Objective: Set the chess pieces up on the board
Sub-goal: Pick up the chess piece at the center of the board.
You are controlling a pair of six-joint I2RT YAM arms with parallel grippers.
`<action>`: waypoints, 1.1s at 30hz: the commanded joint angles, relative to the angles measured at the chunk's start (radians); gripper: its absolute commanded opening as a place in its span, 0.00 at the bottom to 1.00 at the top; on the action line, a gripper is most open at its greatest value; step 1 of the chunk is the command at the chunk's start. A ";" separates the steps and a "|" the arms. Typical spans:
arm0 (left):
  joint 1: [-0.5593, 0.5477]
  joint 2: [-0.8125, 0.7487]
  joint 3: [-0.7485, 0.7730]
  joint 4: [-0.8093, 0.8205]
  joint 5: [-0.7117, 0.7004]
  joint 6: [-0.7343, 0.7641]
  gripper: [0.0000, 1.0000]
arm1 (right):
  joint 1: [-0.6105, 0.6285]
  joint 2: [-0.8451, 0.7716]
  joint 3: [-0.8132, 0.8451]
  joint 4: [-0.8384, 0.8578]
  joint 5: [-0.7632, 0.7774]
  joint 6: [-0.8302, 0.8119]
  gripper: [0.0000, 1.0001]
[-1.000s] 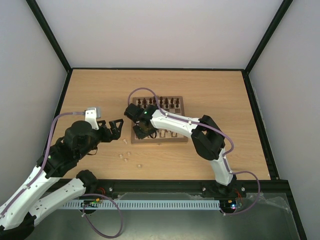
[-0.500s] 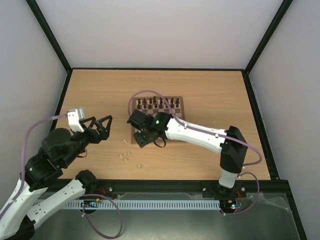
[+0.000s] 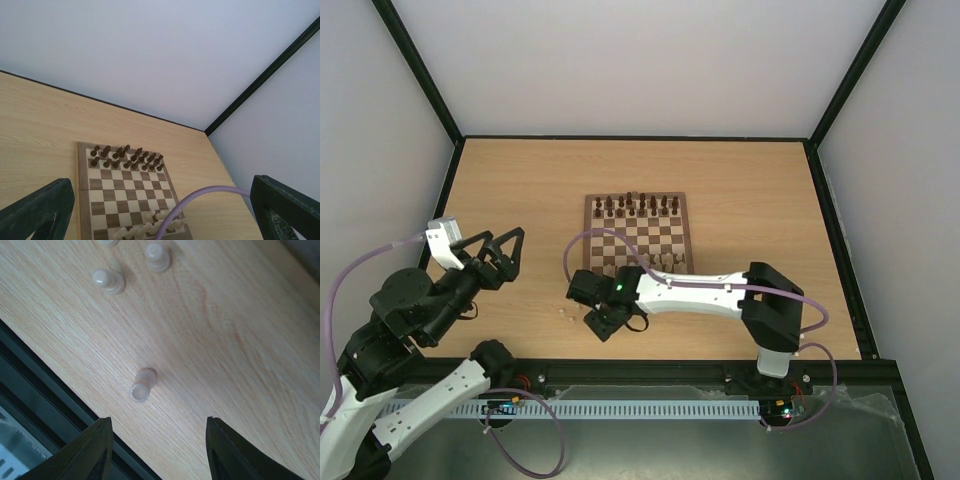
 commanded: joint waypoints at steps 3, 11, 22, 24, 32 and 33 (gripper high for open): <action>0.005 0.010 -0.021 0.002 0.003 -0.004 0.99 | 0.020 0.074 0.015 0.024 -0.042 0.006 0.52; 0.005 0.009 -0.034 0.005 0.005 -0.008 0.99 | 0.036 0.133 0.037 0.028 -0.054 0.001 0.42; 0.005 0.003 -0.039 0.000 0.002 -0.007 0.99 | 0.038 0.196 0.081 -0.004 -0.026 -0.006 0.27; 0.005 0.001 -0.038 -0.002 0.002 -0.006 0.99 | 0.038 0.205 0.088 -0.013 -0.016 -0.007 0.22; 0.005 0.000 -0.041 -0.002 -0.001 -0.006 0.99 | 0.023 0.191 0.121 -0.037 0.040 -0.006 0.13; 0.005 -0.001 -0.038 -0.002 -0.001 -0.005 0.99 | 0.012 0.190 0.137 -0.044 0.047 -0.010 0.13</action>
